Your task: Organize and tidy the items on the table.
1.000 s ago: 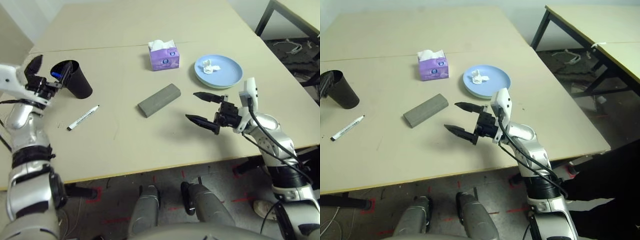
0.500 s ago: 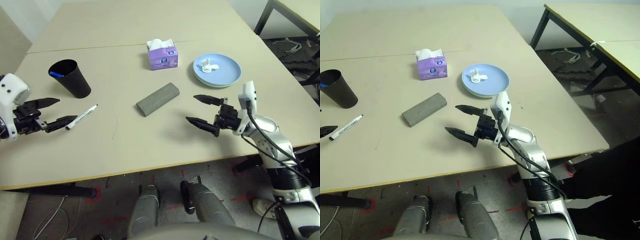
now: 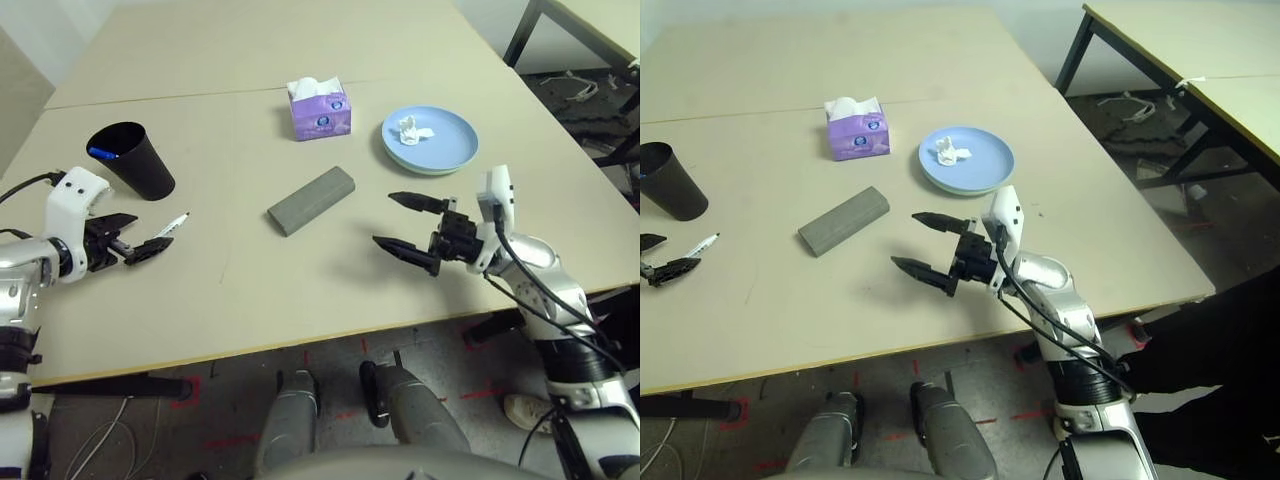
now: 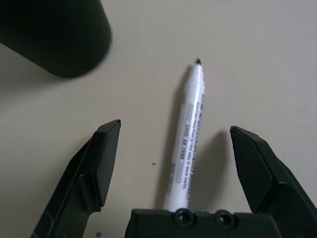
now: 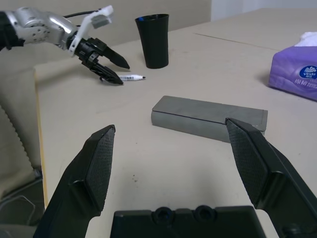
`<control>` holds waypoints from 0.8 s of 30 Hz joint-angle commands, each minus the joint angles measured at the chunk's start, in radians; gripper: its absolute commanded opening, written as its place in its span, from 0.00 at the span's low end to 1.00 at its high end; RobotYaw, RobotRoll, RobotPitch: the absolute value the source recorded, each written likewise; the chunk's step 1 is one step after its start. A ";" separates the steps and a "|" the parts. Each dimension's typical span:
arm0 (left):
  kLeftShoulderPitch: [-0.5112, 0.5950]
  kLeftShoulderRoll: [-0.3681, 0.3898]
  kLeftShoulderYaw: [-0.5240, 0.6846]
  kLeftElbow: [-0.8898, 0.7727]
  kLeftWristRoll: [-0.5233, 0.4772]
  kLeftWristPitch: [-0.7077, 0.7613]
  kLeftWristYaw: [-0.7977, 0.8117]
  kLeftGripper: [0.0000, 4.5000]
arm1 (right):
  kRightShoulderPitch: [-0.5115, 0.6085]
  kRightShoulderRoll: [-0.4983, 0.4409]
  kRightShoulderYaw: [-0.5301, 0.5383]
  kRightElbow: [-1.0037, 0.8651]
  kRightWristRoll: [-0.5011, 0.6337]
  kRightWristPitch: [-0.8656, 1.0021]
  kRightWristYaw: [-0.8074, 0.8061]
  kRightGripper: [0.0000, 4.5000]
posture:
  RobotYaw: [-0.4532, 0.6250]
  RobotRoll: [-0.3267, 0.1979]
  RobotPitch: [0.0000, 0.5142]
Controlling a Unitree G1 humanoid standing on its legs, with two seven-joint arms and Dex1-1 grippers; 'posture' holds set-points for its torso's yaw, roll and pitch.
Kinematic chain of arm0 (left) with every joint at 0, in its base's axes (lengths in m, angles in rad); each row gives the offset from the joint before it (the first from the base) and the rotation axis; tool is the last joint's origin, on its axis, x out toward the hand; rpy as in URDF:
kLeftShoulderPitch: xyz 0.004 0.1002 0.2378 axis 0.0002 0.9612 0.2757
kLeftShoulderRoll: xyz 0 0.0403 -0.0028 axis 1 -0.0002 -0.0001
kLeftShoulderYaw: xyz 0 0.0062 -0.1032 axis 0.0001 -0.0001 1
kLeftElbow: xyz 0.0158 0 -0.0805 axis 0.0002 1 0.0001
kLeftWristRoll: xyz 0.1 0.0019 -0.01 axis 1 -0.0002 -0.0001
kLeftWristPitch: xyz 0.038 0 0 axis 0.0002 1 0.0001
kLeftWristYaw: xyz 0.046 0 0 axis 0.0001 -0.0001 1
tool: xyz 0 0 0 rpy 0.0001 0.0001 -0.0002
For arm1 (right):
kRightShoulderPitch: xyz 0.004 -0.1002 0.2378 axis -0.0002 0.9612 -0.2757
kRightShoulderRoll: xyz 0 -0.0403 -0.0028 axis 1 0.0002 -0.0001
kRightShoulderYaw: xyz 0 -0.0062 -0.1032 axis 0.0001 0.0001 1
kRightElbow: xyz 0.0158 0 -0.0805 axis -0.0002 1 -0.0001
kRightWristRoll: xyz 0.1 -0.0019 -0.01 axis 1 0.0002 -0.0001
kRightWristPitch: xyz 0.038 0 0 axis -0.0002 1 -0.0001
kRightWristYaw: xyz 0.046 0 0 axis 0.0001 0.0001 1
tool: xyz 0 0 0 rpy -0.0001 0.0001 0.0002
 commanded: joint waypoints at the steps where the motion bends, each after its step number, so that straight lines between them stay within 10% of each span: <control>1: -0.008 -0.011 -0.039 0.048 0.031 -0.011 -0.032 1.00 | 0.013 -0.009 0.015 -0.003 -0.012 -0.021 0.020 1.00 | 0.31 0.62 0.34; 12: -0.011 -0.021 -0.070 0.035 0.047 0.021 -0.072 1.00 | 0.029 -0.050 0.038 0.016 -0.009 -0.114 0.161 1.00 | 0.30 0.62 0.35; 24: 0.017 -0.023 -0.049 -0.018 0.032 0.057 -0.086 0.22 | 0.013 -0.037 0.043 0.029 -0.012 -0.111 0.166 1.00 | 0.32 0.62 0.35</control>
